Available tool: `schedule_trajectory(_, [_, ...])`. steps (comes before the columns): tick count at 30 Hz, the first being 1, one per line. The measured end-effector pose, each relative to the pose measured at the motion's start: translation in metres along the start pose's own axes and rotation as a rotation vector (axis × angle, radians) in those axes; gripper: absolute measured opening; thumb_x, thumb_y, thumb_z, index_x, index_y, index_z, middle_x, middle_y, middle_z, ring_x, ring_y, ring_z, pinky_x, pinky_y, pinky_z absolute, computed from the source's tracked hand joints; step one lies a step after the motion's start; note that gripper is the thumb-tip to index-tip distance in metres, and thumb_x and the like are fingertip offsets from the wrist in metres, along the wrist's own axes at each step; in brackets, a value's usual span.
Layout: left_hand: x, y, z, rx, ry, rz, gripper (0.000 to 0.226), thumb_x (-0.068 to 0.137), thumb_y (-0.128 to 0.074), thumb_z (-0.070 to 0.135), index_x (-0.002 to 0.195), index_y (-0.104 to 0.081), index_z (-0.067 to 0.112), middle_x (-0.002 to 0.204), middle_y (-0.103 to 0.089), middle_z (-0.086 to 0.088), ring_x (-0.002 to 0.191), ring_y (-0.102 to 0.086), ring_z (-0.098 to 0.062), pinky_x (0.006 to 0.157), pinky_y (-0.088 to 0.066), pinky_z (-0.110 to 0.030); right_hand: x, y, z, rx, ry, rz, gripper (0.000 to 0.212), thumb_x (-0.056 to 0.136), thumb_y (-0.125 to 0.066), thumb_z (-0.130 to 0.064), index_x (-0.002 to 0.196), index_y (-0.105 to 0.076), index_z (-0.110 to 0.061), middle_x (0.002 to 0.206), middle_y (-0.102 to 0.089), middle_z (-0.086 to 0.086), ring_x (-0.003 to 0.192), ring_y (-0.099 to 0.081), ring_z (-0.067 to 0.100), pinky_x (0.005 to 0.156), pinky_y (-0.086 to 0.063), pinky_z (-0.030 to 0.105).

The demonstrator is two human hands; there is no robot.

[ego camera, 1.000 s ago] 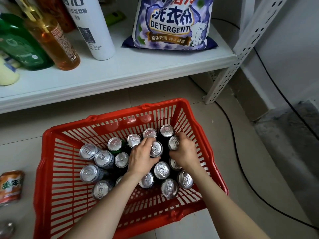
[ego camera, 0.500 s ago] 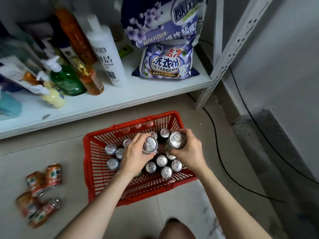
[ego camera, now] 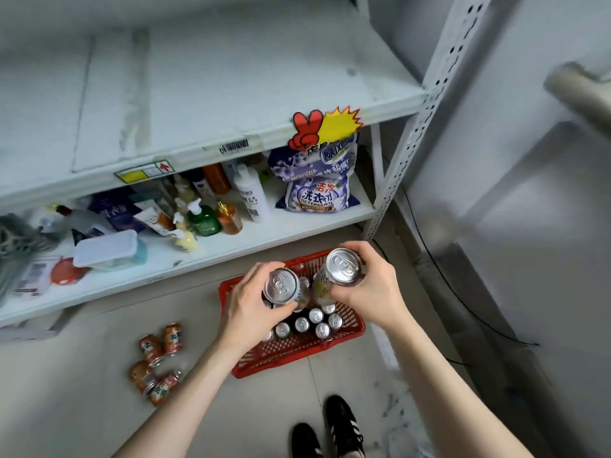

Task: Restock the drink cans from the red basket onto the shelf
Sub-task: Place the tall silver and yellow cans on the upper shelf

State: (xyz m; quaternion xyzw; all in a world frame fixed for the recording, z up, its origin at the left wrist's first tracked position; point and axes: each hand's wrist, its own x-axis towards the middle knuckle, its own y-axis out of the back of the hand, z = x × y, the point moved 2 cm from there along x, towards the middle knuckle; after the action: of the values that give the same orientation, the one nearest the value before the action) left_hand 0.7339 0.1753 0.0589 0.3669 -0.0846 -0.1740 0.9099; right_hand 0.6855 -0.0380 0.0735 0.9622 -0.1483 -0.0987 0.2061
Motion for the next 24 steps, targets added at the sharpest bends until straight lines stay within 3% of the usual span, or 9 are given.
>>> schedule_trajectory(5, [-0.009, 0.076, 0.077, -0.070, -0.009, 0.034, 0.064, 0.061, -0.090, 0.030, 0.113, -0.053, 0.034, 0.106, -0.058, 0.030, 0.102, -0.052, 0.014, 0.084, -0.034, -0.002, -0.026, 0.051, -0.095, 0.101, 0.111, 0.036, 0.066, 0.053, -0.079, -0.011, 0.114, -0.057, -0.026, 0.101, -0.068, -0.012, 0.094, -0.063, 0.000, 0.079, -0.049, 0.013])
schedule_trajectory(9, [-0.008, 0.123, 0.129, -0.153, -0.049, 0.084, 0.067, 0.059, -0.091, 0.034, 0.112, -0.050, 0.039, 0.111, -0.059, 0.028, 0.109, -0.053, 0.009, 0.091, -0.038, -0.013, -0.041, 0.093, -0.154, 0.168, 0.189, 0.062, 0.063, 0.058, -0.081, -0.001, 0.112, -0.058, -0.025, 0.103, -0.069, -0.011, 0.094, -0.065, 0.002, 0.082, -0.051, 0.020])
schedule_trajectory(12, [-0.003, 0.147, 0.165, -0.247, -0.067, 0.147, 0.073, 0.055, -0.093, 0.033, 0.113, -0.049, 0.040, 0.114, -0.060, 0.023, 0.108, -0.051, 0.015, 0.089, -0.036, -0.006, -0.042, 0.120, -0.188, 0.208, 0.234, 0.057, 0.060, 0.059, -0.085, -0.002, 0.109, -0.061, -0.024, 0.102, -0.071, -0.008, 0.094, -0.067, 0.008, 0.081, -0.055, 0.024])
schedule_trajectory(14, [0.003, 0.160, 0.191, -0.329, -0.072, 0.171, 0.075, 0.052, -0.092, 0.038, 0.112, -0.048, 0.045, 0.114, -0.063, 0.022, 0.110, -0.054, 0.009, 0.097, -0.045, -0.024, -0.041, 0.141, -0.210, 0.249, 0.265, 0.063, 0.056, 0.060, -0.086, 0.002, 0.106, -0.063, -0.019, 0.098, -0.073, -0.004, 0.090, -0.069, 0.011, 0.079, -0.055, 0.024])
schedule_trajectory(16, [0.012, 0.170, 0.218, -0.407, -0.078, 0.195, 0.074, 0.050, -0.092, 0.040, 0.110, -0.049, 0.048, 0.113, -0.064, 0.022, 0.112, -0.057, -0.002, 0.093, -0.052, -0.048, -0.038, 0.162, -0.232, 0.273, 0.305, 0.050, 0.053, 0.060, -0.086, 0.006, 0.104, -0.065, -0.016, 0.095, -0.074, -0.002, 0.088, -0.070, 0.012, 0.079, -0.056, 0.026])
schedule_trajectory(17, [0.016, 0.174, 0.231, -0.439, -0.086, 0.210, 0.072, 0.051, -0.092, 0.037, 0.109, -0.050, 0.047, 0.112, -0.065, 0.021, 0.110, -0.059, -0.003, 0.093, -0.052, -0.047, -0.036, 0.173, -0.243, 0.274, 0.329, 0.040, 0.052, 0.061, -0.086, 0.006, 0.103, -0.065, -0.017, 0.093, -0.074, -0.003, 0.087, -0.070, 0.012, 0.078, -0.056, 0.026])
schedule_trajectory(20, [0.030, 0.182, 0.272, -0.522, -0.133, 0.234, 0.067, 0.055, -0.090, 0.029, 0.111, -0.055, 0.037, 0.111, -0.067, 0.015, 0.099, -0.063, 0.005, 0.081, -0.051, -0.016, -0.029, 0.207, -0.271, 0.270, 0.401, 0.027, 0.051, 0.058, -0.089, -0.004, 0.102, -0.066, -0.020, 0.092, -0.074, -0.003, 0.087, -0.070, 0.012, 0.077, -0.055, 0.027])
schedule_trajectory(21, [0.035, 0.184, 0.284, -0.553, -0.150, 0.236, 0.066, 0.054, -0.090, 0.028, 0.110, -0.057, 0.033, 0.108, -0.069, 0.012, 0.098, -0.064, 0.002, 0.077, -0.051, -0.013, -0.026, 0.218, -0.280, 0.270, 0.427, 0.026, 0.052, 0.056, -0.088, -0.009, 0.102, -0.067, -0.020, 0.093, -0.074, -0.002, 0.088, -0.070, 0.013, 0.078, -0.055, 0.027])
schedule_trajectory(24, [0.051, 0.190, 0.316, -0.642, -0.203, 0.271, 0.070, 0.044, -0.096, 0.032, 0.106, -0.063, 0.025, 0.102, -0.073, 0.006, 0.098, -0.068, -0.014, 0.078, -0.055, -0.024, -0.014, 0.249, -0.301, 0.280, 0.483, 0.004, 0.055, 0.052, -0.087, -0.016, 0.104, -0.067, -0.018, 0.093, -0.074, -0.003, 0.088, -0.069, 0.013, 0.079, -0.056, 0.030])
